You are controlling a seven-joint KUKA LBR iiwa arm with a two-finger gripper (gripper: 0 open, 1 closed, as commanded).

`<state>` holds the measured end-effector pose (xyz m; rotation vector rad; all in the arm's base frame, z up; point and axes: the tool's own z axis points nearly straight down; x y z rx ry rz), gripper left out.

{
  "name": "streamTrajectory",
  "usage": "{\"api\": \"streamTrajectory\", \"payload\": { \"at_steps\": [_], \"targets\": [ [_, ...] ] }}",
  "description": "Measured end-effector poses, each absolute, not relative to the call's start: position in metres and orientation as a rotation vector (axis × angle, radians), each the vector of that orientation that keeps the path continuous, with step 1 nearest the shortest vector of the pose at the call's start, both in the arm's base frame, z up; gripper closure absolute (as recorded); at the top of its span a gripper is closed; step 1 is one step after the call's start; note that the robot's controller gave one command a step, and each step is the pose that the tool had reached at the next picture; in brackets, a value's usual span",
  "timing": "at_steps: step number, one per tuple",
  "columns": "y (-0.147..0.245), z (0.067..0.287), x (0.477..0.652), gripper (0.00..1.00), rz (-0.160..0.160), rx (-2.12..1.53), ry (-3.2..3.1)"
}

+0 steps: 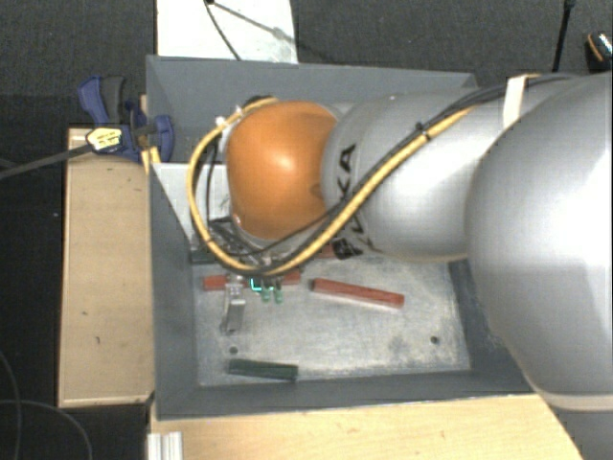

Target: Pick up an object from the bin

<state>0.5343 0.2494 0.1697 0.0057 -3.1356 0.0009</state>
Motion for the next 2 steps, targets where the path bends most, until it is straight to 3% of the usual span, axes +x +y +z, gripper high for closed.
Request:
{"api": "streamTrajectory", "payload": {
  "at_steps": [1,2],
  "targets": [
    [0.1466,0.066,0.5624,0.0,0.005,-0.125,-3.136],
    [0.153,0.0719,0.5636,1.0,-0.005,-0.122,-3.144]
  ]
}}
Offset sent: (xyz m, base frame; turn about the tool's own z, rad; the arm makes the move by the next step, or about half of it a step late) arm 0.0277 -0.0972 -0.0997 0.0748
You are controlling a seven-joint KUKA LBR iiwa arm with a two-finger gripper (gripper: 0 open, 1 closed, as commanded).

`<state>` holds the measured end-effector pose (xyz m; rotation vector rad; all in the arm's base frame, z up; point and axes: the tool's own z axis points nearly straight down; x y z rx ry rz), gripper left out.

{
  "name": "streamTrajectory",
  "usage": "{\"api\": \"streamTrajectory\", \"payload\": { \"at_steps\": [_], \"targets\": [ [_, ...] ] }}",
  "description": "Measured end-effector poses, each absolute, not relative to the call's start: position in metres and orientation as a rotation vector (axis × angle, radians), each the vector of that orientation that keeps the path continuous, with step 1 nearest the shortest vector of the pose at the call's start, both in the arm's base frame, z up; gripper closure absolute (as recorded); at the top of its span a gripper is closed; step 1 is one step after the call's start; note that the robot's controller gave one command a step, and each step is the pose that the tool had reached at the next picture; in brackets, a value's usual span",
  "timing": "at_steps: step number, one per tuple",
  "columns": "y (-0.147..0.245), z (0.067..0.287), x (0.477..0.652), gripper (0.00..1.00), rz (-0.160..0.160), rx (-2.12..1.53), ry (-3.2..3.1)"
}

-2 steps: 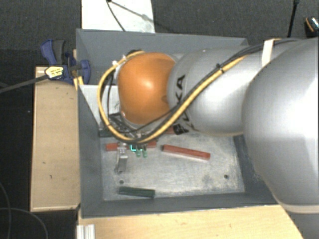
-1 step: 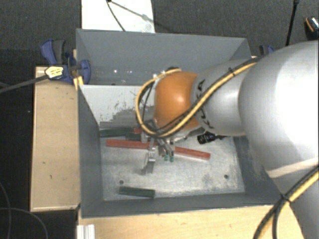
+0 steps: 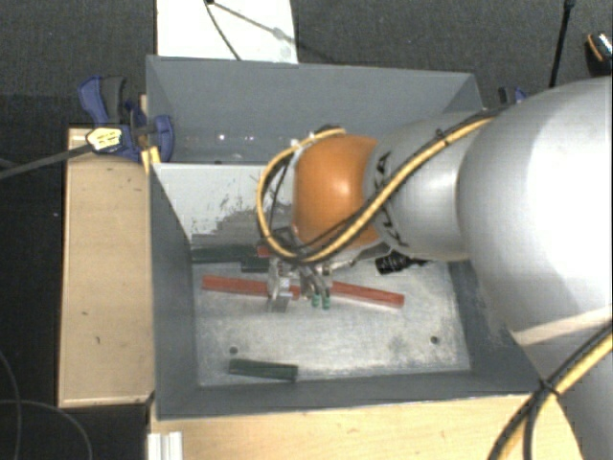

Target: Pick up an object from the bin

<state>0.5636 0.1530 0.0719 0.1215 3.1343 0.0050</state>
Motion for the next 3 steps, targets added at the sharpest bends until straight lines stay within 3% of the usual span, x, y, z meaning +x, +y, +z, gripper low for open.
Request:
{"api": "streamTrajectory", "payload": {
  "at_steps": [1,2,3],
  "targets": [
    [0.166,0.0717,0.5919,1.0,0.002,-0.239,3.129],
    [0.1659,0.0709,0.5908,0.0,0.002,-0.233,3.135],
    [0.1659,0.0723,0.5921,1.0,0.003,-0.225,3.131]
  ]
}}
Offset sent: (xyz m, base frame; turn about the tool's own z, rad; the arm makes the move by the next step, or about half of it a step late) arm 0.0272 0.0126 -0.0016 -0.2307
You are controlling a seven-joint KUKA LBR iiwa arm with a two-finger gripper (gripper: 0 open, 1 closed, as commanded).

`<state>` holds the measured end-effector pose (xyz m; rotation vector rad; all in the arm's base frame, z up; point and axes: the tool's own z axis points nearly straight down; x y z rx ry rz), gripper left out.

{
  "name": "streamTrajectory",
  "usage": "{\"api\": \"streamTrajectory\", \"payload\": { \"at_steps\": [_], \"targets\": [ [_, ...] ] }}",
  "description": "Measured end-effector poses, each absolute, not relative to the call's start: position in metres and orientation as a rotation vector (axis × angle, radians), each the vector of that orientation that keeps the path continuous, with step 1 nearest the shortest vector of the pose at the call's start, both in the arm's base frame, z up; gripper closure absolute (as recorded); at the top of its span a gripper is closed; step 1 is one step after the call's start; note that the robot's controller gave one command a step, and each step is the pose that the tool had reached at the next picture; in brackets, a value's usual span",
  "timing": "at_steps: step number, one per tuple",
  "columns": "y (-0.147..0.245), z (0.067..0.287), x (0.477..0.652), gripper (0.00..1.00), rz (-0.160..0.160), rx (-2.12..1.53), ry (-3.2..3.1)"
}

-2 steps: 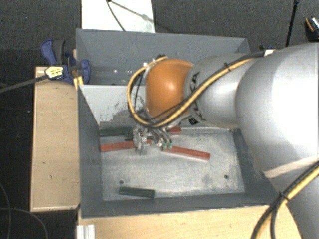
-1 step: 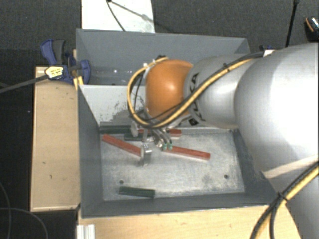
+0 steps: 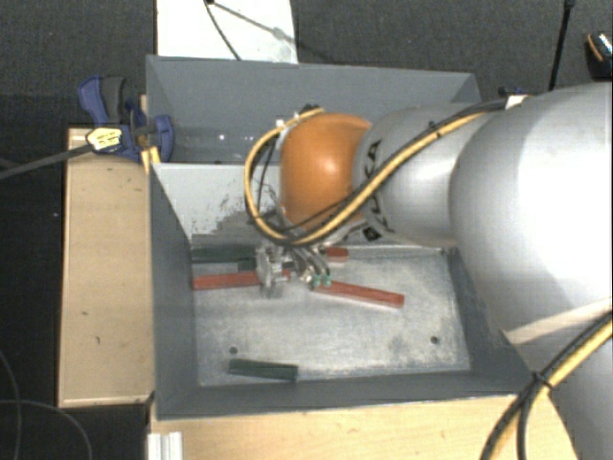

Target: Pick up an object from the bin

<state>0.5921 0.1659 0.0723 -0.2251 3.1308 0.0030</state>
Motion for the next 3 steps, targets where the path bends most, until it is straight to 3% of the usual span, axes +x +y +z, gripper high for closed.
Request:
{"api": "streamTrajectory", "payload": {
  "at_steps": [1,2,3],
  "targets": [
    [0.1656,0.0713,0.5916,0.0,0.002,-0.221,3.133],
    [0.1659,0.0724,0.5922,1.0,0.003,-0.215,3.131],
    [0.1656,0.0713,0.5916,0.0,0.003,-0.211,3.134]
  ]
}}
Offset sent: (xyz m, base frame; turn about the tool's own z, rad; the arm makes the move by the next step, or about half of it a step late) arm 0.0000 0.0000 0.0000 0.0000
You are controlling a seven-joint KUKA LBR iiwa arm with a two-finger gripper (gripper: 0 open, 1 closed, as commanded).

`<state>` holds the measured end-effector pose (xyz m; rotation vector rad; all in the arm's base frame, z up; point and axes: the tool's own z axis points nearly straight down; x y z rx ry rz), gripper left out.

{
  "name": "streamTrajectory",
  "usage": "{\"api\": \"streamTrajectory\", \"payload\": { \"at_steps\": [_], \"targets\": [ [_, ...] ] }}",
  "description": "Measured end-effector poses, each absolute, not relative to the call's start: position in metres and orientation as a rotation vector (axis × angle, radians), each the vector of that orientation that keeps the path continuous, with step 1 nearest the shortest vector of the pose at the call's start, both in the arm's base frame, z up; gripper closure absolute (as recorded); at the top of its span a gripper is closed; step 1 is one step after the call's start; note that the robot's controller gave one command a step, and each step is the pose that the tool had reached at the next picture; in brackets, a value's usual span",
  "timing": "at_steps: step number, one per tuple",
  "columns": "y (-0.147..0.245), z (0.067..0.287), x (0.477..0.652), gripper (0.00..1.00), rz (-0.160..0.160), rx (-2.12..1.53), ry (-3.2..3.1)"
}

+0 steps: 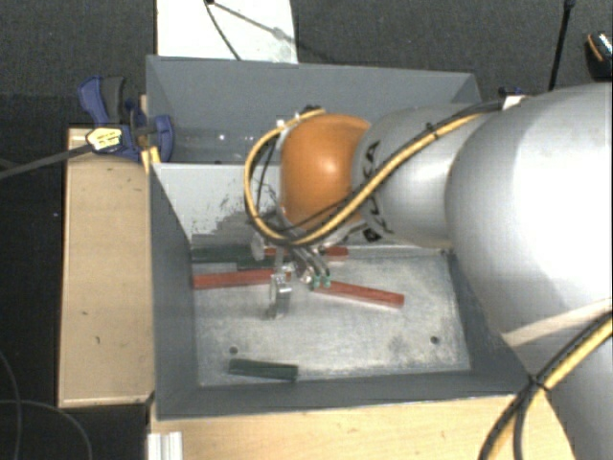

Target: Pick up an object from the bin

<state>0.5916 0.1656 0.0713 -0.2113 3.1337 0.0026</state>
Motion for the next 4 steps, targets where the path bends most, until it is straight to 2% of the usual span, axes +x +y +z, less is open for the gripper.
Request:
{"api": "streamTrajectory", "payload": {
  "at_steps": [2,3,4],
  "targets": [
    [0.193,0.071,0.594,0.0,0.005,0.075,3.134],
    [0.193,0.071,0.594,1.0,0.006,0.077,3.133],
    [0.19,0.194,0.575,1.0,0.007,0.067,3.131]
  ]
}}
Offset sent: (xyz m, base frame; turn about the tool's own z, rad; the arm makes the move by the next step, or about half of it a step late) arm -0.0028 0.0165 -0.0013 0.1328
